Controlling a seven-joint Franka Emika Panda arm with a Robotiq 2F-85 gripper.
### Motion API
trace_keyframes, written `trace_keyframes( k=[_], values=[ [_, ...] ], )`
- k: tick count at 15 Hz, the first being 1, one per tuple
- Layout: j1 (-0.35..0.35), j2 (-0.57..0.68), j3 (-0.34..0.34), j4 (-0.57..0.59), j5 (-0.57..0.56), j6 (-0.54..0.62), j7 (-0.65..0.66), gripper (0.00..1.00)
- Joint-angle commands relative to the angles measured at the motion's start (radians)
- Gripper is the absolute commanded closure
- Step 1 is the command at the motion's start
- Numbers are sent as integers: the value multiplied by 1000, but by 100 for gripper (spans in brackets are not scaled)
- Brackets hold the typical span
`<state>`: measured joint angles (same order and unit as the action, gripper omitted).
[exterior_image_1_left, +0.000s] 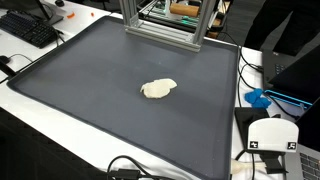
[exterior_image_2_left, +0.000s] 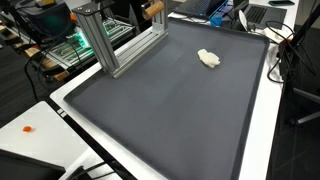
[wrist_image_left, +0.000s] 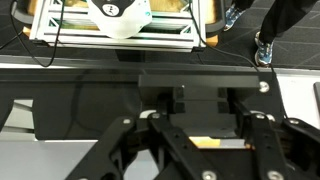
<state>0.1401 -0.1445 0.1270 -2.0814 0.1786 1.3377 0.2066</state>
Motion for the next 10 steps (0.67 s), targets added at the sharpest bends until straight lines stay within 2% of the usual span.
trace_keyframes(
  k=[1, 9, 10],
  values=[
    [-2, -50, 12, -68, 26, 16, -7, 65],
    [-1, -50, 20, -102, 18, 42, -10, 65],
    [-1, -51, 21, -102, 17, 44, -3, 15]
  ],
)
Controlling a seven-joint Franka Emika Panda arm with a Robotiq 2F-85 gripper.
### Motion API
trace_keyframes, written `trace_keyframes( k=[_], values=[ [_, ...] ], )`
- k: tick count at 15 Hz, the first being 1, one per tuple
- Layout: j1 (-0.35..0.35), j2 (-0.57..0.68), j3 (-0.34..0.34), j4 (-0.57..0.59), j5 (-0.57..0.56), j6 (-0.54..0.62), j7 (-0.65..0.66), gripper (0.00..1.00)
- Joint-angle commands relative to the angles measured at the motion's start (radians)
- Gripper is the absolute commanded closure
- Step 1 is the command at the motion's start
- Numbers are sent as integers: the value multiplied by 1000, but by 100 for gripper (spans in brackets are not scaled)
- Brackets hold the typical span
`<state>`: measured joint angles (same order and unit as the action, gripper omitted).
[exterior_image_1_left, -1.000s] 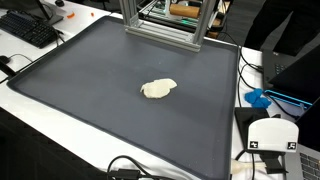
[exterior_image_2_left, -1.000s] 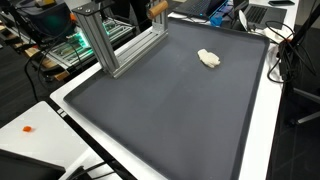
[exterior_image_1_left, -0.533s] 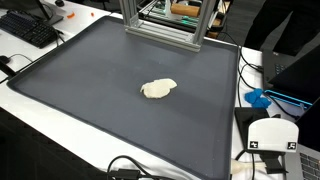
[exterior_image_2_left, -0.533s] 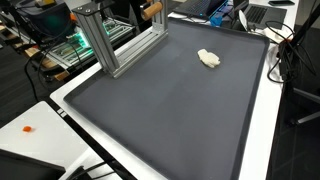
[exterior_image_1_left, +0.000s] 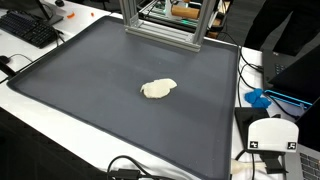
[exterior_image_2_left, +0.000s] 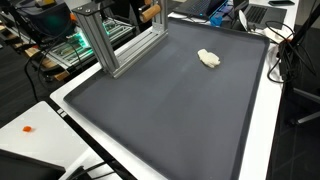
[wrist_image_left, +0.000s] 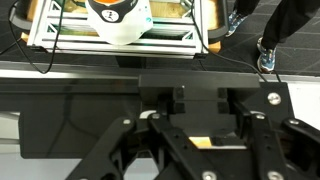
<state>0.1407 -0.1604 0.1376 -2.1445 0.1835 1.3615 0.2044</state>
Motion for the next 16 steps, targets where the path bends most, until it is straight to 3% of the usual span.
trace_keyframes(
  k=[1, 3, 4, 11, 16],
  values=[
    [-2, -36, 10, -40, 13, 23, -3, 14],
    [-1, -38, 13, -37, 15, 32, -4, 1],
    [0, -40, 15, -34, 13, 30, -1, 0],
    [-1, -52, 23, -16, 8, 62, 2, 0],
    [-13, -67, 28, -24, 0, 317, 103, 0]
  ],
)
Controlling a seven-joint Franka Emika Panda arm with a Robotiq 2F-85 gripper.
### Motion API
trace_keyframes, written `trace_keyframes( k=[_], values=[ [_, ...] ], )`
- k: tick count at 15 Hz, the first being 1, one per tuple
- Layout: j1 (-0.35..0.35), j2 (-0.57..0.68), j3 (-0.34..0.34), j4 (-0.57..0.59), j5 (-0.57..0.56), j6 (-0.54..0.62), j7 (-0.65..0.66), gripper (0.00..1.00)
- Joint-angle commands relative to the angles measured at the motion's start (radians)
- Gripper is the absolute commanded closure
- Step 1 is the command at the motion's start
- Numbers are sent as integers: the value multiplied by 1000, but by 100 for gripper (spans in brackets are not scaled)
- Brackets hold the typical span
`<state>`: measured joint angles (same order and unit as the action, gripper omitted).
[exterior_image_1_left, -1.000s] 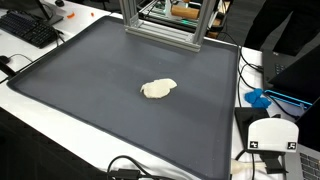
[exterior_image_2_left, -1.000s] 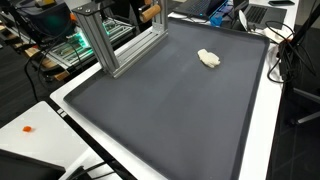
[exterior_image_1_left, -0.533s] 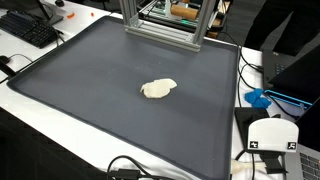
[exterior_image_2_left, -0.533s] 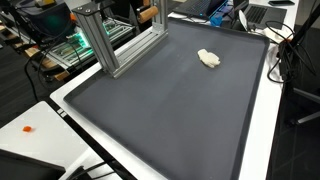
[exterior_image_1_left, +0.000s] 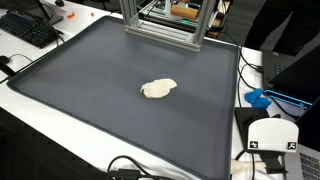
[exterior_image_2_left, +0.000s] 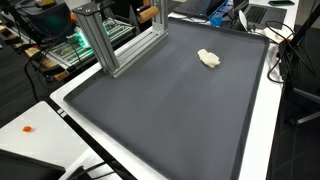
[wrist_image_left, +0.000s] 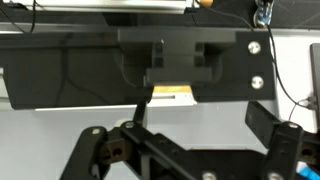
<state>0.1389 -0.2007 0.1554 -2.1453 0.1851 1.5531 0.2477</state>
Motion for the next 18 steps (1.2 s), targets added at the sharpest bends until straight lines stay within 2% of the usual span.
trace_keyframes(
  k=[1, 6, 10, 14, 18],
  values=[
    [-12, -19, 12, -24, 0, 190, 85, 0],
    [-18, 30, 39, -52, -88, 518, 278, 0],
    [-26, 101, 66, -65, -267, 701, 543, 0],
    [-10, 172, 62, -43, -455, 723, 799, 0],
    [12, 225, 49, -15, -540, 684, 958, 0]
  ],
)
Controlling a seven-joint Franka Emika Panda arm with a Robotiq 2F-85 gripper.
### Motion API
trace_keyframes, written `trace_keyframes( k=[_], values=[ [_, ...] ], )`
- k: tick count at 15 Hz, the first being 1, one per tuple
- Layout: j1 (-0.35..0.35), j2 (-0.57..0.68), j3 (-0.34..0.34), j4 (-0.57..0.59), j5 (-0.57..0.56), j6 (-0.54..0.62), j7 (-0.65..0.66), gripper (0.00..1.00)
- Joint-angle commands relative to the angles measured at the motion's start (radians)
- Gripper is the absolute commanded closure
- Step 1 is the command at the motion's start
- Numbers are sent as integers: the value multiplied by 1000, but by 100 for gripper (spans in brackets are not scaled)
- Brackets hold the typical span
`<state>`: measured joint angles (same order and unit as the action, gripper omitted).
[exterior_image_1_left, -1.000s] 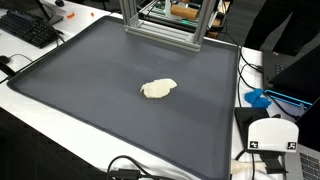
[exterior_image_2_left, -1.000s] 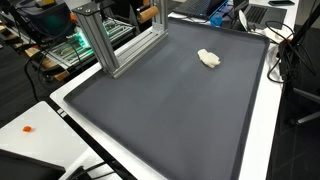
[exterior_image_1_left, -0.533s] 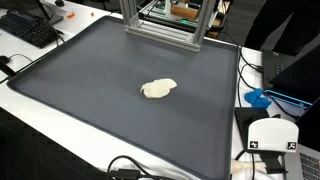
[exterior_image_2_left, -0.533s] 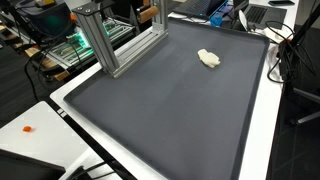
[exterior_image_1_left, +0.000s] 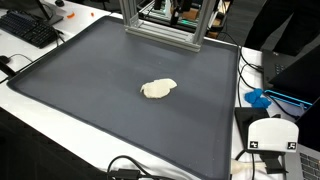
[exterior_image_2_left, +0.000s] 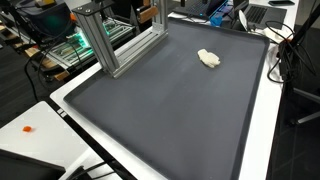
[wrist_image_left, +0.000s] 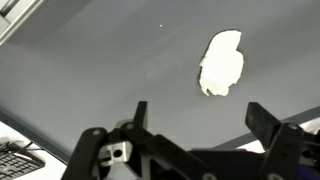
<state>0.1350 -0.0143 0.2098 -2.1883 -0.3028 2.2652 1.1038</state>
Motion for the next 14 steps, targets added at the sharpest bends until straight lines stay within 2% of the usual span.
trace_keyframes(
  k=[1, 12, 14],
  values=[
    [21, 48, -7, 31, -59, -26, 119, 0],
    [52, 89, -20, 21, -29, 91, 134, 0],
    [53, 87, -22, 32, -26, 65, 117, 0]
  ],
)
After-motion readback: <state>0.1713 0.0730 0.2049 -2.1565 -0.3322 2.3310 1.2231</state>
